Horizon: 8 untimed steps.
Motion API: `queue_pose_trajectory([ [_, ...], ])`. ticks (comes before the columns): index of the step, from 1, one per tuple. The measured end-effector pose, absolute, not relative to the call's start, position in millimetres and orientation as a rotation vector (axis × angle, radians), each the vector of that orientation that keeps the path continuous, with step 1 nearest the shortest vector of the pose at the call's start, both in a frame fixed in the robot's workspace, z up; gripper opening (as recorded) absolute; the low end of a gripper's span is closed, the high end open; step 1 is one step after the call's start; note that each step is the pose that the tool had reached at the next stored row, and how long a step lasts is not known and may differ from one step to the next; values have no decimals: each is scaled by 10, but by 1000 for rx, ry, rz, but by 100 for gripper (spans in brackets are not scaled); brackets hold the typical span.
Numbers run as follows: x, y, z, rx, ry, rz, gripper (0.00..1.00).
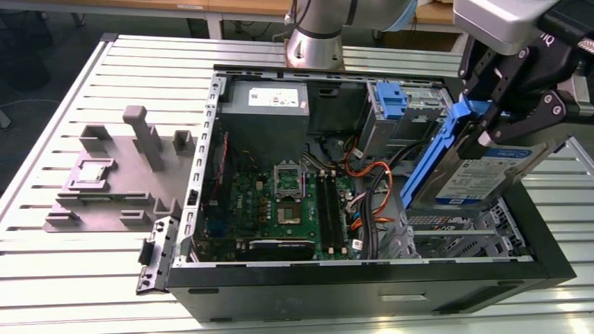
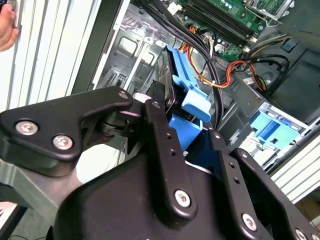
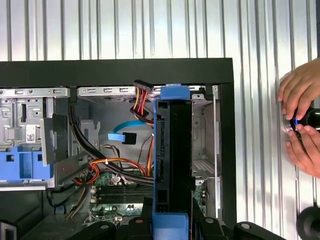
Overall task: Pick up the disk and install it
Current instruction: 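Insert the disk into the insertion slot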
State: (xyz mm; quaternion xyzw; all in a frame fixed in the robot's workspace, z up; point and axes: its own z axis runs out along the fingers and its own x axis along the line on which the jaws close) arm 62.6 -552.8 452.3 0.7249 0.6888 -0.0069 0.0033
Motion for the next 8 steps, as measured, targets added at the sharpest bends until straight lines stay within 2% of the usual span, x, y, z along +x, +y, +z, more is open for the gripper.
queue_pose_trajectory([
  [8, 668, -5562, 4473, 2277, 2154, -23, 37],
])
